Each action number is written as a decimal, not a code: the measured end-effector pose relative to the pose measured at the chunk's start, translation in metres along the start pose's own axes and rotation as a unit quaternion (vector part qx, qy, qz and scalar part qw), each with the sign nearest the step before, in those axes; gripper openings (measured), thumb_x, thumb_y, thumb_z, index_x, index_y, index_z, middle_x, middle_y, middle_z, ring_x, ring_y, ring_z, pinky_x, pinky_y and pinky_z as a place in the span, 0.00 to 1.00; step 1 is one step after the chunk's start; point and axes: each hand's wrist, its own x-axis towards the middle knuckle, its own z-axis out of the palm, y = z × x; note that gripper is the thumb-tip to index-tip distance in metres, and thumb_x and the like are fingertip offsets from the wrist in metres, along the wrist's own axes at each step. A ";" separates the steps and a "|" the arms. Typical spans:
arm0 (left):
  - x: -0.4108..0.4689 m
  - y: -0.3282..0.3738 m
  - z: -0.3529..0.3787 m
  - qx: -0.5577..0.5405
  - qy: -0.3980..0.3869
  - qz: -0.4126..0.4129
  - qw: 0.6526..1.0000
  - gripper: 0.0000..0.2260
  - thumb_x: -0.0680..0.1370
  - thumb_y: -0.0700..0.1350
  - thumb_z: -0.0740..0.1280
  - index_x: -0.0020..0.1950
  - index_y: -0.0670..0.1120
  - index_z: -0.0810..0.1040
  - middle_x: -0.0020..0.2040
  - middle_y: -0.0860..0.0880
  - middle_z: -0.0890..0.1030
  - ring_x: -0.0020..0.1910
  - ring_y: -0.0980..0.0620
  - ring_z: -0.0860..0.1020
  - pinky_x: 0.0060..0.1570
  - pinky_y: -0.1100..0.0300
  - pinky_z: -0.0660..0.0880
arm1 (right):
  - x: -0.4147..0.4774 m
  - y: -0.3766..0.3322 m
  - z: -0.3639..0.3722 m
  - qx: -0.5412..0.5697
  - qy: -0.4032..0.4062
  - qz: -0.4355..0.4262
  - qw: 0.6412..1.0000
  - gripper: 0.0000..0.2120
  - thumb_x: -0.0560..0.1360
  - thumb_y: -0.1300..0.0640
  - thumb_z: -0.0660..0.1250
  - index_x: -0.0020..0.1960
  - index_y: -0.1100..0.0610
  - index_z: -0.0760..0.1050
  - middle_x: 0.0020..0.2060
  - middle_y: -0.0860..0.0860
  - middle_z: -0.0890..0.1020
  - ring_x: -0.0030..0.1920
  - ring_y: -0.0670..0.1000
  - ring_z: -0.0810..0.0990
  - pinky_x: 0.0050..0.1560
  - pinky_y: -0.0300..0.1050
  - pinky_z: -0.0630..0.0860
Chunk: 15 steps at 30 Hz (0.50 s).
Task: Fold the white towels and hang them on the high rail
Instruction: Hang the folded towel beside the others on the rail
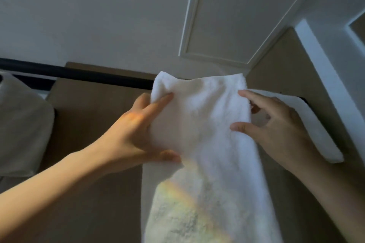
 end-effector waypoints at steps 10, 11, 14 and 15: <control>0.103 -0.021 -0.022 0.230 0.028 -0.003 0.973 0.54 0.54 0.79 0.60 0.77 0.58 0.56 0.55 0.56 0.63 0.56 0.52 0.65 0.54 0.57 0.65 | 0.089 0.015 0.002 0.004 0.053 0.001 0.999 0.33 0.64 0.50 0.80 0.68 0.47 0.75 0.52 0.44 0.73 0.58 0.49 0.75 0.63 0.47 0.72; 0.110 -0.022 -0.024 0.240 0.027 -0.006 0.970 0.54 0.54 0.79 0.60 0.76 0.58 0.57 0.57 0.54 0.66 0.59 0.50 0.65 0.57 0.56 0.65 | 0.096 0.017 0.003 0.001 0.050 0.000 0.999 0.33 0.64 0.49 0.80 0.68 0.47 0.75 0.52 0.45 0.73 0.59 0.50 0.76 0.64 0.50 0.72; 0.126 -0.029 -0.025 0.252 0.011 -0.018 0.968 0.52 0.54 0.80 0.60 0.75 0.58 0.59 0.60 0.50 0.69 0.61 0.47 0.66 0.58 0.53 0.66 | 0.113 0.025 0.012 -0.013 0.029 0.007 0.999 0.34 0.65 0.47 0.79 0.69 0.48 0.74 0.56 0.49 0.79 0.61 0.53 0.77 0.65 0.55 0.72; 0.129 -0.032 -0.024 0.255 0.003 -0.024 0.967 0.52 0.55 0.80 0.61 0.74 0.58 0.60 0.61 0.49 0.69 0.62 0.46 0.66 0.59 0.53 0.66 | 0.117 0.028 0.018 -0.015 0.015 0.014 1.000 0.34 0.66 0.47 0.79 0.69 0.49 0.74 0.59 0.51 0.80 0.63 0.53 0.76 0.66 0.56 0.71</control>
